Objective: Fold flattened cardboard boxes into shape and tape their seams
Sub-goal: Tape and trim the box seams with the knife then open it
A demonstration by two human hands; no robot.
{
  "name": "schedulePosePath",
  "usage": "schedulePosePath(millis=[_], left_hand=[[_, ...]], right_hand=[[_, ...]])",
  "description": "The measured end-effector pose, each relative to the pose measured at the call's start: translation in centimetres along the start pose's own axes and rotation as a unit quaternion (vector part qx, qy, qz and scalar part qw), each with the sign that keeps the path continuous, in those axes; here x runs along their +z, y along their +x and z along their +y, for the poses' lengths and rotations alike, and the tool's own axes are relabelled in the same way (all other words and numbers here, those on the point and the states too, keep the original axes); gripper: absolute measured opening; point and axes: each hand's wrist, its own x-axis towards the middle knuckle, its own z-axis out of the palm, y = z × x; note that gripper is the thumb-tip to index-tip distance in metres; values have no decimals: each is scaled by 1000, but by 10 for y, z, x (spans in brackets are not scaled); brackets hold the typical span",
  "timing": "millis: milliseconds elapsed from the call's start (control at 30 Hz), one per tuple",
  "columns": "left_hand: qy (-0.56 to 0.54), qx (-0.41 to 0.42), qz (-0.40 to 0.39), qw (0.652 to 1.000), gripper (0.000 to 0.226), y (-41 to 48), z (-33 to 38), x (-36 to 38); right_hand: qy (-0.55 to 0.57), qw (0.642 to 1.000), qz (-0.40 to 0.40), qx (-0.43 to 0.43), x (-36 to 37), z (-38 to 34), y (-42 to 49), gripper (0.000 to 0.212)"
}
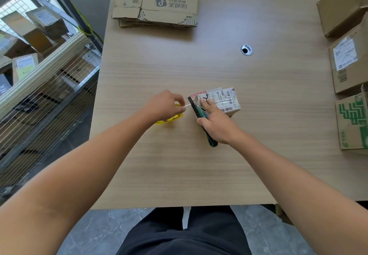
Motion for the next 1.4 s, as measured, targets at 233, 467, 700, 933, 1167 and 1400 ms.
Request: schedulePosePath(millis=[233,467,700,933,1167,1400], left_hand=[[63,78,164,981,18,-31,21,7],[18,40,167,985,41,-14,-18,-14],[115,202,126,964,64,38,5,-15],[161,331,161,916,54,47,4,-4],[113,299,177,931,55,32,8,10],[21,198,135,971,55,1,34,41]], right_hand=[[-198,978,-61,-2,2,-8,2,64],[-200,977,-47,-64,8,4,-5,65],[-216,964,-40,-152,12,25,-3,61],[-145,964,-42,-219,8,38,1,49],[36,963,7,-267,-4,55,-3,38],[328,867,375,-13,30,46,-14,32]])
